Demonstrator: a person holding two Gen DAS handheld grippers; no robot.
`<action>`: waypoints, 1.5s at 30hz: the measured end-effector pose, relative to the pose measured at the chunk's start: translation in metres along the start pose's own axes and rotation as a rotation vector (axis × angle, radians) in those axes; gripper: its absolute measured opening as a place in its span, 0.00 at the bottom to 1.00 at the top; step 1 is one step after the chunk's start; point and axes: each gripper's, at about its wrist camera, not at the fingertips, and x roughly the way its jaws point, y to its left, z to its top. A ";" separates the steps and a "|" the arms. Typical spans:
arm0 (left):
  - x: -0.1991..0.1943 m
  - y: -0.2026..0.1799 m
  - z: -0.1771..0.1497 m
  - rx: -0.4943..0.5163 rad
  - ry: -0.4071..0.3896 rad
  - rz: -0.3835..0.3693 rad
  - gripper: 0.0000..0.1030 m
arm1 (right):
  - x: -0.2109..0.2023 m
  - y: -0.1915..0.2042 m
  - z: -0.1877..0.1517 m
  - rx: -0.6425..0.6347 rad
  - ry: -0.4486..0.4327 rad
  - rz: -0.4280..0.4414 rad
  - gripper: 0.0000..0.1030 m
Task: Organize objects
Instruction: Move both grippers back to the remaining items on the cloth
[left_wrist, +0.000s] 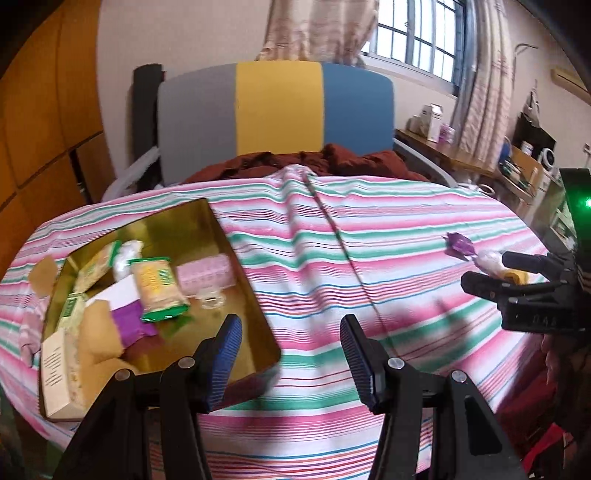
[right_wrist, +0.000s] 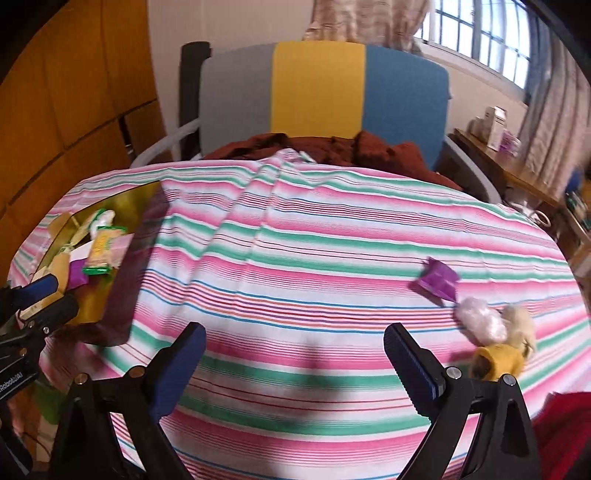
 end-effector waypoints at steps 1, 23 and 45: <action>0.002 -0.002 0.000 0.003 0.005 -0.011 0.54 | -0.001 -0.004 -0.001 0.006 0.002 -0.007 0.97; 0.040 -0.114 0.018 0.250 0.085 -0.388 0.54 | -0.083 -0.232 -0.017 0.574 -0.093 -0.261 1.00; 0.109 -0.264 0.043 0.397 0.205 -0.692 0.54 | -0.050 -0.277 -0.050 0.770 -0.090 -0.150 1.00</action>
